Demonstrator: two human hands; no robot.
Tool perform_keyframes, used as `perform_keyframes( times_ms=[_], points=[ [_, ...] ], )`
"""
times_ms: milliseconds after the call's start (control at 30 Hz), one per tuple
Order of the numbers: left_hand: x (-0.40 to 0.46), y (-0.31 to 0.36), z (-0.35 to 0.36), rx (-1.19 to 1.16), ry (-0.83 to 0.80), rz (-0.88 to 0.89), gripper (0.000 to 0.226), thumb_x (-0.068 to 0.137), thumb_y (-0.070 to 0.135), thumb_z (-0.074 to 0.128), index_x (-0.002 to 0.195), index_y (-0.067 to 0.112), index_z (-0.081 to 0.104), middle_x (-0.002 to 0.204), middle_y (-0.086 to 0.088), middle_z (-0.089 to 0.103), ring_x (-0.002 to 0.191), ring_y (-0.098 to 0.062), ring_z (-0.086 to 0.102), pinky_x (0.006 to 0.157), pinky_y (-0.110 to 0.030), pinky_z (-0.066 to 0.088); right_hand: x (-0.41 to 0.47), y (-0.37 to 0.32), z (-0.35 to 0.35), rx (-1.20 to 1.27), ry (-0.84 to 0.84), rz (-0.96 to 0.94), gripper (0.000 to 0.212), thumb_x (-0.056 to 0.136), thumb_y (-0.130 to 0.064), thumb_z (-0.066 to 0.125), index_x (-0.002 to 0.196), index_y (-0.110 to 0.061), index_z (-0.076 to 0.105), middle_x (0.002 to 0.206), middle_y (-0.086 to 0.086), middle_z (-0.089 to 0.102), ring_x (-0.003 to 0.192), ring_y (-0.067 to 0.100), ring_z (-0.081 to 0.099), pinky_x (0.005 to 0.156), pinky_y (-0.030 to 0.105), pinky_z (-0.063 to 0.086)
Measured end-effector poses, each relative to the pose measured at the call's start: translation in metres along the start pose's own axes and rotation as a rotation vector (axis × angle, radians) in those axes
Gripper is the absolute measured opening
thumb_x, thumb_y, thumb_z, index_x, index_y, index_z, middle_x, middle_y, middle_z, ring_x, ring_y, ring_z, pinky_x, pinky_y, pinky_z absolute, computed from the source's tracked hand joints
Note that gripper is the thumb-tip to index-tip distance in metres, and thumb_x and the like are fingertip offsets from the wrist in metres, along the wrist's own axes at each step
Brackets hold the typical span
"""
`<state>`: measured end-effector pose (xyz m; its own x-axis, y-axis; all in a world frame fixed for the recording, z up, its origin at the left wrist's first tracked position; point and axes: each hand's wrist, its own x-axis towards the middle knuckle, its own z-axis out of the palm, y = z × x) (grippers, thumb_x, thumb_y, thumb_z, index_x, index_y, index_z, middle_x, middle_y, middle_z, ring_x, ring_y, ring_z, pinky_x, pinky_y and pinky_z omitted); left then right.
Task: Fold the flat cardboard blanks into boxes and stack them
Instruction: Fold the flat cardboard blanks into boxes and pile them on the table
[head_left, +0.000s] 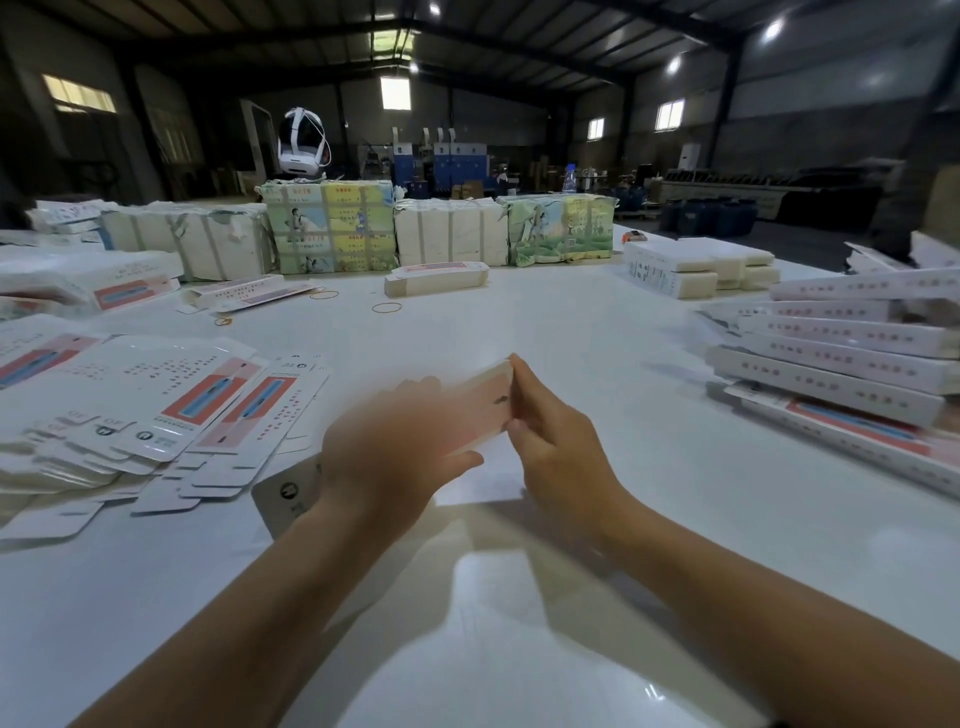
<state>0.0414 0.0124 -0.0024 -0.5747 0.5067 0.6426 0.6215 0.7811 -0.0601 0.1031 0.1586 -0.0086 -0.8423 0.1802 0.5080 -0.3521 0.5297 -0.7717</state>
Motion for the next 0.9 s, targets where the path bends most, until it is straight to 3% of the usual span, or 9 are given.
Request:
perform_keyframes(
  times_ms=[67,133,200,333,567,667,733,800,900],
  points=[
    [0.0,-0.002,0.001,-0.063,-0.024,-0.056,0.071,0.065,0.058,0.074,0.113,0.008,0.06,0.092,-0.007,0.068,0.071,-0.027,0.064,0.055,-0.031,0.048,0.003,-0.001,-0.002,0.143,0.025,0.029,0.032,0.096,-0.002,0.043,0.1,-0.028,0.061,0.086,-0.02,0.065,0.08,0.001,0.058,0.071,0.011,0.045],
    [0.0,-0.004,0.003,-0.126,-0.021,-0.099,0.071,0.072,0.064,0.063,0.123,0.016,0.053,0.105,0.0,0.065,0.082,-0.022,0.063,0.062,-0.031,0.049,0.003,-0.001,-0.004,0.227,0.104,0.071,0.02,0.098,-0.009,0.046,0.107,-0.023,0.057,0.097,-0.014,0.069,0.091,0.009,0.062,0.079,0.023,0.05],
    [0.001,-0.004,0.003,-0.178,0.009,-0.118,0.071,0.073,0.065,0.062,0.124,0.017,0.052,0.108,0.0,0.065,0.083,-0.022,0.064,0.064,-0.033,0.052,0.002,0.001,-0.004,0.152,0.108,0.092,0.022,0.098,-0.015,0.047,0.115,-0.019,0.061,0.1,-0.005,0.068,0.087,0.014,0.061,0.08,0.031,0.048],
    [0.0,-0.01,0.003,-0.185,0.022,-0.072,0.068,0.07,0.059,0.066,0.117,0.011,0.058,0.1,-0.006,0.068,0.075,-0.027,0.066,0.059,-0.035,0.054,-0.005,0.004,0.004,-0.074,-0.008,0.061,0.049,0.095,-0.022,0.05,0.143,-0.025,0.041,0.135,-0.008,0.055,0.112,0.009,0.053,0.101,0.025,0.042],
    [0.003,-0.03,-0.002,-0.148,0.006,0.032,0.066,0.06,0.063,0.061,0.101,0.011,0.062,0.085,-0.007,0.071,0.054,-0.024,0.064,0.046,-0.024,0.044,-0.004,0.003,0.005,-0.165,-0.058,-0.038,0.066,0.091,-0.014,0.057,0.146,-0.033,0.026,0.14,-0.018,0.038,0.126,-0.001,0.038,0.11,0.028,0.036],
    [0.004,-0.032,-0.001,-0.121,-0.007,0.098,0.067,0.059,0.066,0.059,0.099,0.013,0.061,0.082,-0.005,0.071,0.05,-0.021,0.062,0.043,-0.018,0.039,0.0,0.006,0.002,-0.266,-0.07,-0.153,0.094,0.087,-0.012,0.065,0.144,-0.045,-0.002,0.155,-0.023,0.004,0.14,-0.007,0.01,0.111,0.01,0.019],
    [0.003,-0.032,-0.001,-0.122,-0.049,0.14,0.065,0.061,0.068,0.063,0.101,0.017,0.059,0.083,0.0,0.069,0.052,-0.015,0.058,0.044,-0.011,0.032,0.002,0.009,0.0,-0.438,-0.112,-0.283,0.096,0.085,-0.014,0.068,0.143,-0.043,-0.002,0.154,-0.022,-0.007,0.141,-0.005,-0.002,0.111,0.009,0.011],
    [0.001,-0.032,-0.001,-0.164,-0.15,0.107,0.059,0.064,0.067,0.068,0.104,0.027,0.053,0.085,0.012,0.061,0.058,-0.007,0.051,0.049,-0.008,0.027,0.005,0.012,0.001,-0.592,-0.126,-0.407,0.08,0.083,-0.015,0.07,0.148,-0.024,0.024,0.157,-0.002,0.016,0.144,0.021,0.012,0.117,0.03,0.02],
    [-0.001,-0.04,0.004,-0.194,-0.296,0.09,0.056,0.067,0.07,0.066,0.108,0.037,0.048,0.087,0.019,0.053,0.066,-0.004,0.051,0.058,-0.009,0.031,0.006,0.017,0.003,-0.64,-0.161,-0.434,0.063,0.078,-0.016,0.074,0.135,-0.004,0.05,0.132,0.017,0.053,0.122,0.037,0.043,0.101,0.048,0.041]
  ],
)
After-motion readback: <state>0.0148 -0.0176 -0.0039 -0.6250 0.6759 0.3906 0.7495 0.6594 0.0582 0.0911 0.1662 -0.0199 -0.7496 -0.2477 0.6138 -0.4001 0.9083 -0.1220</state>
